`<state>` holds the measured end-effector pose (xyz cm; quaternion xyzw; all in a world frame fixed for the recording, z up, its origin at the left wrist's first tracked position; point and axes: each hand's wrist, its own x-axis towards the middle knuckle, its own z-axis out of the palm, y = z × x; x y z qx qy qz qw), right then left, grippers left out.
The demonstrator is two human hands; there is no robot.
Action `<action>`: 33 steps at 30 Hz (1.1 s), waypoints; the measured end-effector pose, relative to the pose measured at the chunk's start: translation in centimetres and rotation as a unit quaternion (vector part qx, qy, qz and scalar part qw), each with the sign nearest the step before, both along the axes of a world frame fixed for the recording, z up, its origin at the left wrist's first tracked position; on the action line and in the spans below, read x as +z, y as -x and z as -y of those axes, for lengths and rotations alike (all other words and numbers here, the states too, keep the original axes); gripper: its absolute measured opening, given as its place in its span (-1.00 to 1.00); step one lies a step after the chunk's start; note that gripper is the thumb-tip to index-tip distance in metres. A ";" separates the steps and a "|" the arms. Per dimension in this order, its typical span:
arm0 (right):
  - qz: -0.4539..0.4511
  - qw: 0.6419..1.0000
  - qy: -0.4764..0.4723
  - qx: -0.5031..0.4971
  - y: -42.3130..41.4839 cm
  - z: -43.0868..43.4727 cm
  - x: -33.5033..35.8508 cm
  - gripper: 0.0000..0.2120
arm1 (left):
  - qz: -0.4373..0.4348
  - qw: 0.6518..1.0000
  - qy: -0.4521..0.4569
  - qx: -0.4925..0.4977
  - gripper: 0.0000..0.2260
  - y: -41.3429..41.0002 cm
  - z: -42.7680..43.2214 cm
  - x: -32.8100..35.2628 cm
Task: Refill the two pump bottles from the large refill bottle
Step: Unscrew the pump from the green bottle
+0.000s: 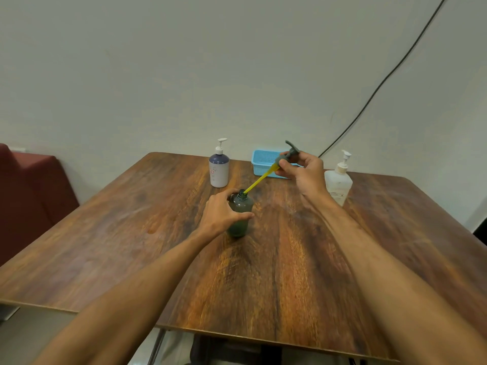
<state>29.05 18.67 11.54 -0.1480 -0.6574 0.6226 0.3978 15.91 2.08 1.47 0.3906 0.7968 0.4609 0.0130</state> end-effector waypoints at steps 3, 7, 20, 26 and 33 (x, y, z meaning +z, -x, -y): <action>-0.022 0.999 0.017 -0.016 -0.6 -0.4 0.0 -0.85 | -0.001 1.000 -0.005 0.005 -0.32 0.0 0.4 -0.1; -0.049 0.998 0.034 -0.028 -1.2 -0.7 -0.1 -0.88 | -0.002 1.000 -0.011 0.007 -0.30 0.0 0.4 -0.1; -0.004 0.982 0.172 -0.083 -3.4 -2.3 -5.1 -0.87 | 0.012 1.000 -0.019 0.002 -0.35 -0.6 -0.5 -0.2; 0.057 0.971 0.199 -0.116 -4.3 -2.6 -9.3 -0.84 | 0.016 1.000 -0.022 0.000 -0.37 -0.7 -0.7 -0.7; 0.151 0.962 0.172 -0.149 -4.6 -2.2 -12.2 -0.78 | 0.041 0.999 -0.018 -0.008 -0.37 -0.1 -0.6 -1.2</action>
